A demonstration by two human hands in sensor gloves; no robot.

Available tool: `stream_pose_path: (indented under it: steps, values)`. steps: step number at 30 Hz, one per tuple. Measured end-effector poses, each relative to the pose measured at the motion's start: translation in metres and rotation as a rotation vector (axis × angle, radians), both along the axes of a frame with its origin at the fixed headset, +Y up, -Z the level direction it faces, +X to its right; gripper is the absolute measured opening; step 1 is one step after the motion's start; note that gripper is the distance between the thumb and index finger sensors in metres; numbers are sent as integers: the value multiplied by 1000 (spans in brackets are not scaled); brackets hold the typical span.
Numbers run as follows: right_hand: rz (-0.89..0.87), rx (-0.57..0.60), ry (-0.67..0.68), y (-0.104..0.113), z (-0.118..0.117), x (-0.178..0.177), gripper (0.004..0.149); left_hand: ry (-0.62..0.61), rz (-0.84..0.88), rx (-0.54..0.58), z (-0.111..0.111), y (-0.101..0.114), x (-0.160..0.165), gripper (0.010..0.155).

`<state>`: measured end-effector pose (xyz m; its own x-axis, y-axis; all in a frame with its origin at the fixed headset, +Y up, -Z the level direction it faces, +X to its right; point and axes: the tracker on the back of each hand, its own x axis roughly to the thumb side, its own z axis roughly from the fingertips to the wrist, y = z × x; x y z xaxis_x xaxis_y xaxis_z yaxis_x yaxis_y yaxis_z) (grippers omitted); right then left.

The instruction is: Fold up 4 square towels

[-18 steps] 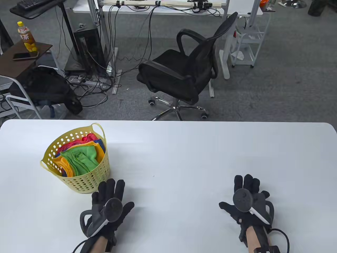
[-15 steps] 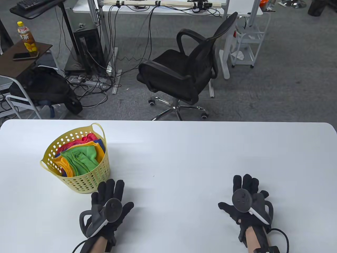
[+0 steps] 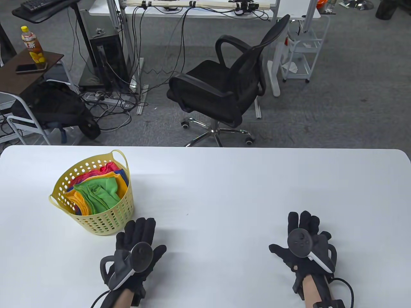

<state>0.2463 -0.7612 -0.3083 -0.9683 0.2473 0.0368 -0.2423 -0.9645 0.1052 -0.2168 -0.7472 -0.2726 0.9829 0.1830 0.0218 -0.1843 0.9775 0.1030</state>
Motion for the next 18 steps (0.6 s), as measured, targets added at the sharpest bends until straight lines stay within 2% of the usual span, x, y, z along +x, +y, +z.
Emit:
stream_pose_path:
  steps: [3, 5, 7, 9, 10, 13, 18]
  values:
    - [-1, -5, -1, -1, 0, 1, 111, 51, 115, 98, 4, 46, 0, 79]
    - [-16, -6, -1, -2, 0, 2, 110, 76, 161, 112, -1, 84, -8, 79]
    - [-30, -6, -2, 0, 0, 4, 110, 153, 140, 114, -16, 126, -27, 77]
    - [-51, 2, -2, 1, -1, 5, 110, 251, 101, 77, -33, 152, -46, 74]
    - [-58, 6, -2, 2, -1, 6, 110, 315, 50, 19, -46, 162, -58, 72]
    - [-82, 6, -3, 2, -2, 9, 110, 487, -160, -242, -81, 168, -85, 68]
    - [-109, 2, -19, 2, -4, 16, 110, 606, -271, -413, -122, 143, -105, 72]
